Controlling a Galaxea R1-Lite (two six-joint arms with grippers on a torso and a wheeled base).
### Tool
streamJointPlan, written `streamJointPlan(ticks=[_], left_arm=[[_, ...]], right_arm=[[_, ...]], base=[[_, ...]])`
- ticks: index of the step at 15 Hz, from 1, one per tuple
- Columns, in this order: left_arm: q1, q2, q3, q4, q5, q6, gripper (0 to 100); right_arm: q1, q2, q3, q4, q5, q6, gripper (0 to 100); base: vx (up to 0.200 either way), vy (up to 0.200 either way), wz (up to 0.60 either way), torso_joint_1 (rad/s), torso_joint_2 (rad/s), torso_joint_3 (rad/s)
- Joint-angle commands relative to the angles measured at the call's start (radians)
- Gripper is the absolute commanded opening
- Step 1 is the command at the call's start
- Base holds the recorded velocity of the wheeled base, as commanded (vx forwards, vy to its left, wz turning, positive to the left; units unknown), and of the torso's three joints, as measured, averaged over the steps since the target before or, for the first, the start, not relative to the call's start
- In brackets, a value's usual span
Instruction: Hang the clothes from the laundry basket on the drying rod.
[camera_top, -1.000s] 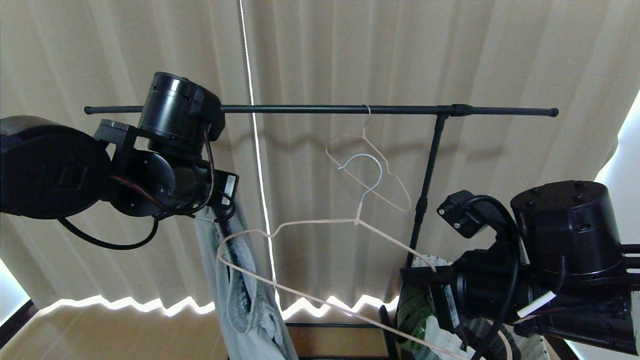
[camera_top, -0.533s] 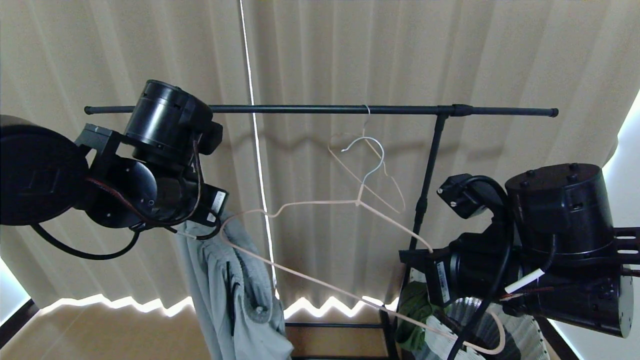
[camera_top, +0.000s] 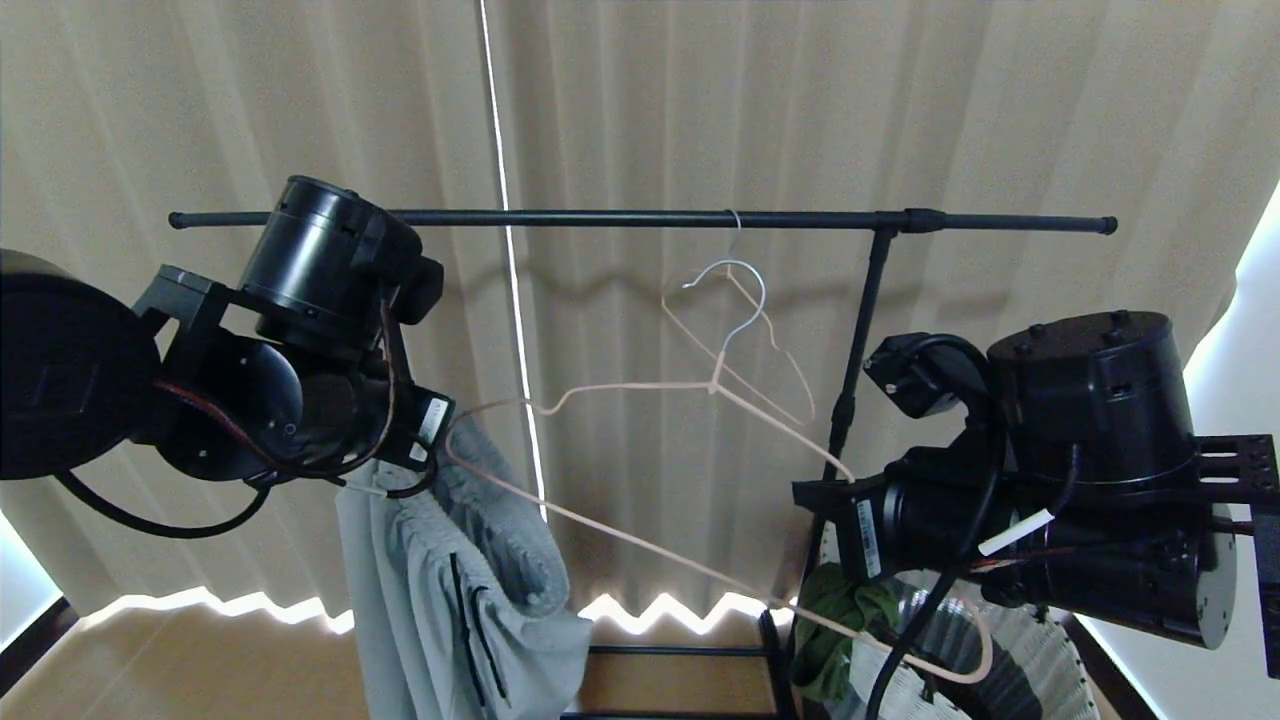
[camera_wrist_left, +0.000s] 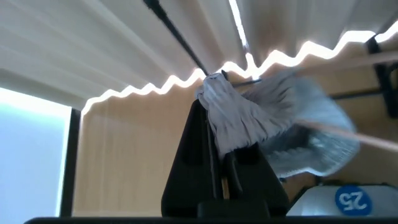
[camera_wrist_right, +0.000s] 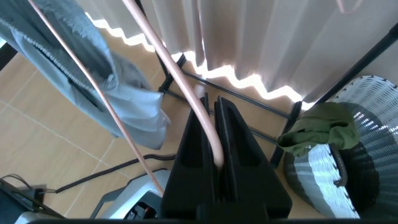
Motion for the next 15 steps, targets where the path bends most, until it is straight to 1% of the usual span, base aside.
streamJointPlan(ticks=[1,2,3,6,7,9,11,15], left_arm=[[-0.025,0.004,-0.028,0.002,0.001,-0.032,0],[-0.047,0.026,-0.057,0.006,0.001,-0.084,0],[-0.055,0.032,-0.071,0.008,0.001,-0.103,0],[-0.055,0.046,-0.094,0.006,0.001,-0.115,0],[-0.055,0.052,-0.109,0.008,0.001,-0.135,0],[-0.056,0.052,-0.111,0.008,0.001,-0.144,0],[-0.085,0.047,-0.112,0.006,0.001,-0.177,0],[-0.122,0.017,-0.126,0.006,0.002,-0.195,0]], right_arm=[[0.023,0.015,-0.01,0.0,0.0,0.0,0],[0.036,0.034,-0.022,-0.001,0.0,0.0,0],[0.04,0.054,-0.036,-0.001,0.0,0.003,0],[0.082,0.086,-0.056,-0.001,-0.015,0.028,0],[0.101,0.111,-0.067,-0.003,-0.041,0.034,0],[0.112,0.143,-0.085,-0.003,-0.06,0.051,0],[0.135,0.176,-0.116,-0.003,-0.07,0.068,0],[0.14,0.23,-0.171,-0.003,-0.087,0.092,0]], base=[[0.0,0.0,0.0,0.0,0.0,0.0],[0.0,0.0,0.0,0.0,0.0,0.0],[0.0,0.0,0.0,0.0,0.0,0.0],[0.0,0.0,0.0,0.0,0.0,0.0],[0.0,0.0,0.0,0.0,0.0,0.0],[0.0,0.0,0.0,0.0,0.0,0.0],[0.0,0.0,0.0,0.0,0.0,0.0],[0.0,0.0,0.0,0.0,0.0,0.0]])
